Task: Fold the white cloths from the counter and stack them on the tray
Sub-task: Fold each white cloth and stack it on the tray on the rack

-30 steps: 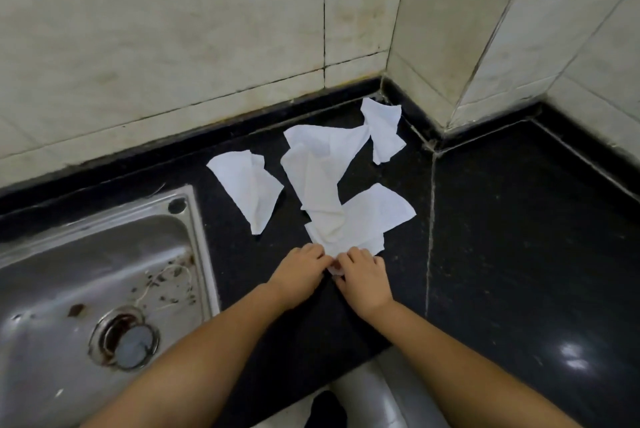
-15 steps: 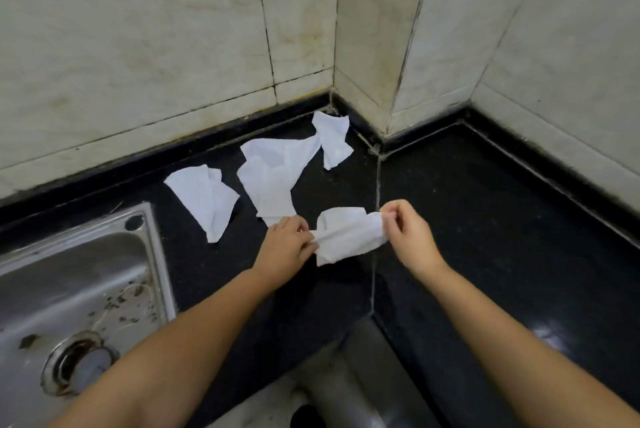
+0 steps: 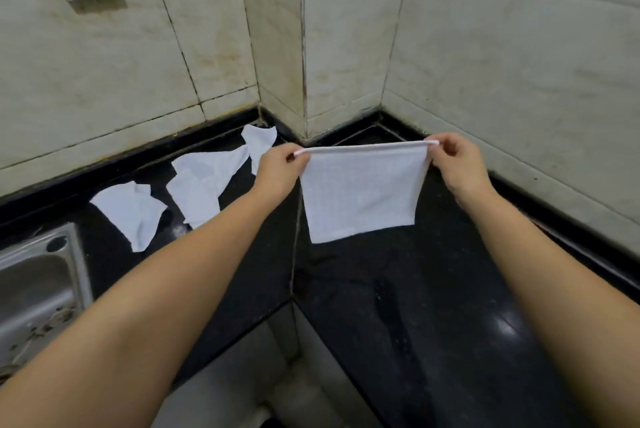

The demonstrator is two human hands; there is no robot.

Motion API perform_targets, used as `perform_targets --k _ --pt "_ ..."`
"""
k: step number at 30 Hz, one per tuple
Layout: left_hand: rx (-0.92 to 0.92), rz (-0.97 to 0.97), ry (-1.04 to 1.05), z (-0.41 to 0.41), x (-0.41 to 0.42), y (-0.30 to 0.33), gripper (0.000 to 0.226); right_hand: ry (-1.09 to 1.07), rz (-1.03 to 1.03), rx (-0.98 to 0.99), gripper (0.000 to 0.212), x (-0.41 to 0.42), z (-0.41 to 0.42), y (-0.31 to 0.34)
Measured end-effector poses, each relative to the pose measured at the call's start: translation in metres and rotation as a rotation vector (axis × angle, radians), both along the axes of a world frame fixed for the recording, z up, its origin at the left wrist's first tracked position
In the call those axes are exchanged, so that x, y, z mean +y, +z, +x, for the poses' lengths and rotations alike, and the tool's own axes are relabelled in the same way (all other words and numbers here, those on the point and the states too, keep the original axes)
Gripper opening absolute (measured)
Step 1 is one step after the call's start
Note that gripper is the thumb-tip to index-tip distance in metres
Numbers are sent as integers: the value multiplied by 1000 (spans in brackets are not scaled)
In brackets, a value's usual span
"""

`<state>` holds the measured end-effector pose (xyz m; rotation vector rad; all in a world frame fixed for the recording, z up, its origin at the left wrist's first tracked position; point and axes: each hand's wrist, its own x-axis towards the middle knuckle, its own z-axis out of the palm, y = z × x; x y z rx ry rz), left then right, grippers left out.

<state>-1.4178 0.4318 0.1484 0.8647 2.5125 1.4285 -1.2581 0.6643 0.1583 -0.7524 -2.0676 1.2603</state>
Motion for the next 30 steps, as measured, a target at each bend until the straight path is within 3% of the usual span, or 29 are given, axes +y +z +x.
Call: perform_targets --k 5,8,11,16,20,30 --pt "-152 123 -80 28 12 1 9 3 -93 77 19 7 34 0" --pt "-299 28 -170 45 -8 -34 15 88 -88 -71 14 0 69 -32" --pt "-355 -168 -225 63 -30 -81 14 193 -135 -274 24 -14 103 -81" --pt "-454 -457 -348 81 -53 -131 9 298 -254 -585 17 -40 142 -140" --pt "-516 -421 -324 72 -49 -136 13 240 -262 -631 10 -36 133 -146" --pt "-212 -517 -173 7 25 -149 25 -86 -197 -619 6 4 46 -146"
